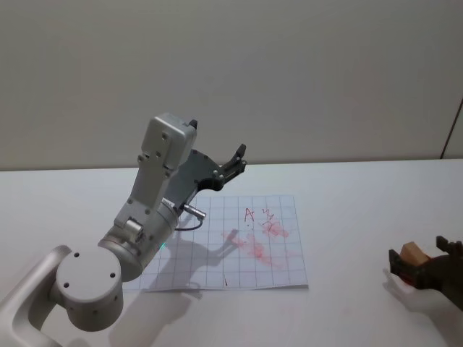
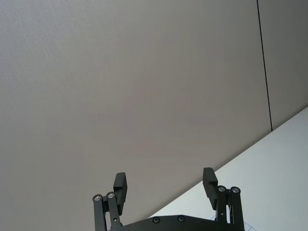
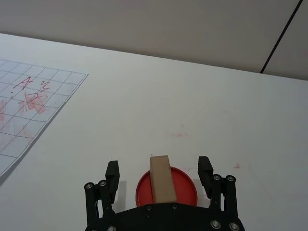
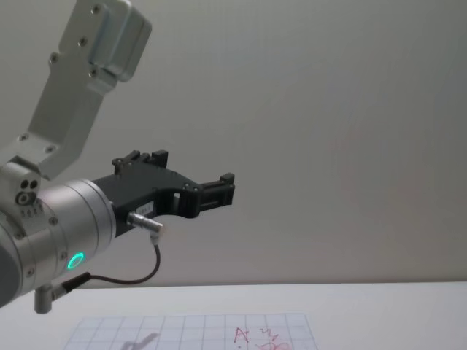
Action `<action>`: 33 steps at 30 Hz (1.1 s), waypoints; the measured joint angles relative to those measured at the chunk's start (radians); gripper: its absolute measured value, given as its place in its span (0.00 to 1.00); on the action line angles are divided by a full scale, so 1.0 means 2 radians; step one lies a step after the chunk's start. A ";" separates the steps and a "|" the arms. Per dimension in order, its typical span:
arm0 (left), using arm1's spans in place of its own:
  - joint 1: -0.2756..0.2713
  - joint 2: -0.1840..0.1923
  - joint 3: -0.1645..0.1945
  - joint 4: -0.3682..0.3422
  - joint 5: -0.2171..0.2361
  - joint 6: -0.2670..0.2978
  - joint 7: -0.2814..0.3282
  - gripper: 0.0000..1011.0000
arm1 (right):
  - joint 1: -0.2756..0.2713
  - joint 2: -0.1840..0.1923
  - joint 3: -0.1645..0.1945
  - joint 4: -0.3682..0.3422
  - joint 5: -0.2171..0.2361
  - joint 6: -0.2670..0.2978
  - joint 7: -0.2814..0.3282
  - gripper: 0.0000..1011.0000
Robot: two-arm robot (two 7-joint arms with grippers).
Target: Use the one hand to pick up the stamp and affix it onto the A4 paper.
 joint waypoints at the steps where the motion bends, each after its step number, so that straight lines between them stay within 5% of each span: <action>1: 0.000 0.000 0.000 0.000 0.000 0.000 0.000 0.99 | 0.003 -0.001 -0.001 0.003 -0.001 0.001 0.001 0.99; 15: 0.000 0.000 0.000 0.000 0.000 0.000 0.000 0.99 | 0.035 -0.019 -0.011 0.036 -0.028 0.016 0.022 0.99; 26: 0.000 0.000 0.000 0.000 0.000 0.000 0.000 0.99 | 0.045 -0.024 -0.014 0.046 -0.035 0.020 0.028 0.74; 33: 0.000 0.000 0.000 0.000 0.000 0.000 0.000 0.99 | 0.048 -0.025 -0.015 0.049 -0.038 0.021 0.030 0.49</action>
